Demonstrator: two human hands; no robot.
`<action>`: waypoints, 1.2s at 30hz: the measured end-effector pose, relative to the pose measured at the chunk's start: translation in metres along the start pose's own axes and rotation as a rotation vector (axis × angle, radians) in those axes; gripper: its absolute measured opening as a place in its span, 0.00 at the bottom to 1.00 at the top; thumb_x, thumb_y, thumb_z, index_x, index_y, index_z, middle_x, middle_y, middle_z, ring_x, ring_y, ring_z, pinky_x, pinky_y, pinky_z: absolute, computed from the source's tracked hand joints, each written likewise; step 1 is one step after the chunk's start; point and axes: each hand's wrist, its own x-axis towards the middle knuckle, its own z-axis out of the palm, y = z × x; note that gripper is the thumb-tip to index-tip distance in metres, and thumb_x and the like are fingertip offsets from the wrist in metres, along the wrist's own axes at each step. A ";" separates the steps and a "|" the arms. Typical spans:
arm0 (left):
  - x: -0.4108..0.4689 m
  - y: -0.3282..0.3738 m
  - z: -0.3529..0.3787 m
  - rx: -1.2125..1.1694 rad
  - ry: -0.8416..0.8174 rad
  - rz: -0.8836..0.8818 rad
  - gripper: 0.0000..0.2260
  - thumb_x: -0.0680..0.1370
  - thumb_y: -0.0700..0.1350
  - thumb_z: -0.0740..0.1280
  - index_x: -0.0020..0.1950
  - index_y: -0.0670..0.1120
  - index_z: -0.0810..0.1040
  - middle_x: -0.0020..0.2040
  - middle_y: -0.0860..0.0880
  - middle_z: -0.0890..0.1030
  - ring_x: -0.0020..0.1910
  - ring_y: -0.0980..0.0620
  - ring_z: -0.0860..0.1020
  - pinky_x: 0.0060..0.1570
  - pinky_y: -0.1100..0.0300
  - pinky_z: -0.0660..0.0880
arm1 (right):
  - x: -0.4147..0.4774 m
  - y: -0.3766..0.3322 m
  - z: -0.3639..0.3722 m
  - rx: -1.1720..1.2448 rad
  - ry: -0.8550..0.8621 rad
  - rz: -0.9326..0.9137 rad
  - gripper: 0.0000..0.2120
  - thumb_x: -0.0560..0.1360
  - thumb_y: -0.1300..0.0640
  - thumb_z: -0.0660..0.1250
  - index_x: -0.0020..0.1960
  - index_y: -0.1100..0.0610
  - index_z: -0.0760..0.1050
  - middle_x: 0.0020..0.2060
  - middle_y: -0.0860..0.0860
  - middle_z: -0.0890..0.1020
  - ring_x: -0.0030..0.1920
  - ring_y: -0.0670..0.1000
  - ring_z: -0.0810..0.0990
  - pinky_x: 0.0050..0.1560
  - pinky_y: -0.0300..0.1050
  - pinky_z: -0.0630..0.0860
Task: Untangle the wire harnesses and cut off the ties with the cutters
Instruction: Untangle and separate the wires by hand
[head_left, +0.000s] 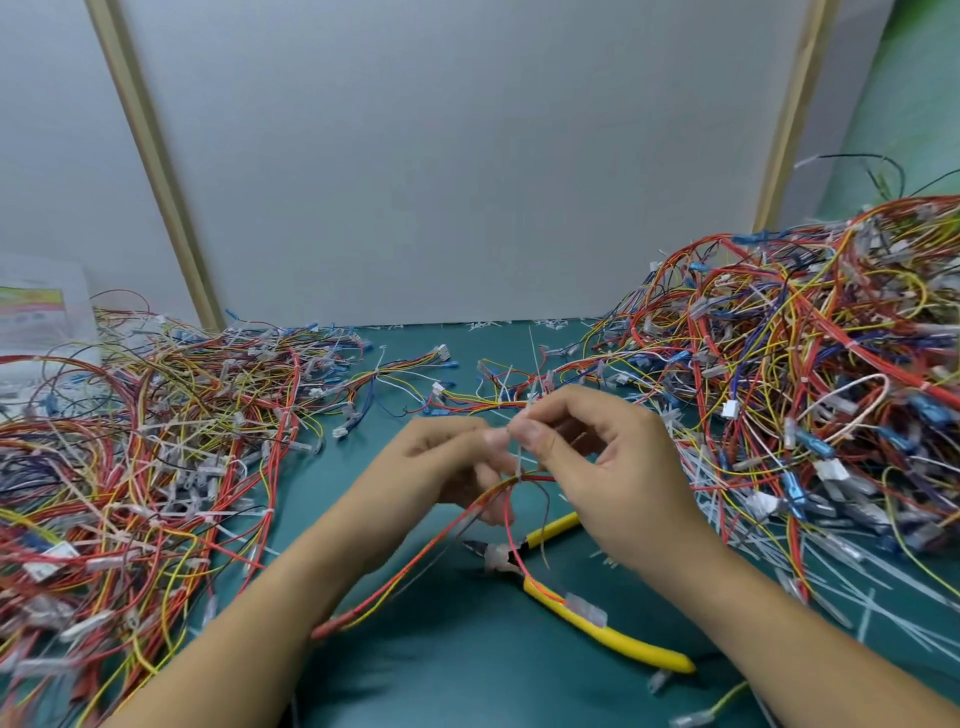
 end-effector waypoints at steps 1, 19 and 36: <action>0.003 0.001 0.000 -0.057 0.014 -0.078 0.14 0.74 0.55 0.69 0.42 0.44 0.82 0.32 0.41 0.80 0.33 0.42 0.81 0.37 0.54 0.78 | -0.001 -0.001 0.001 0.050 -0.027 0.018 0.04 0.76 0.56 0.70 0.43 0.51 0.82 0.33 0.50 0.82 0.33 0.53 0.79 0.36 0.49 0.79; 0.004 -0.003 -0.004 -0.276 -0.091 -0.057 0.16 0.77 0.39 0.68 0.66 0.46 0.79 0.41 0.43 0.81 0.40 0.47 0.82 0.41 0.57 0.80 | 0.005 0.002 -0.006 -0.099 0.170 0.095 0.10 0.78 0.62 0.67 0.49 0.48 0.82 0.45 0.45 0.80 0.43 0.46 0.79 0.41 0.36 0.75; 0.003 0.004 -0.008 -0.219 0.242 0.187 0.10 0.79 0.37 0.63 0.54 0.46 0.83 0.42 0.43 0.83 0.39 0.51 0.80 0.44 0.59 0.77 | 0.014 0.005 -0.012 0.220 0.133 0.279 0.13 0.80 0.69 0.59 0.46 0.59 0.81 0.41 0.50 0.85 0.41 0.53 0.87 0.47 0.43 0.82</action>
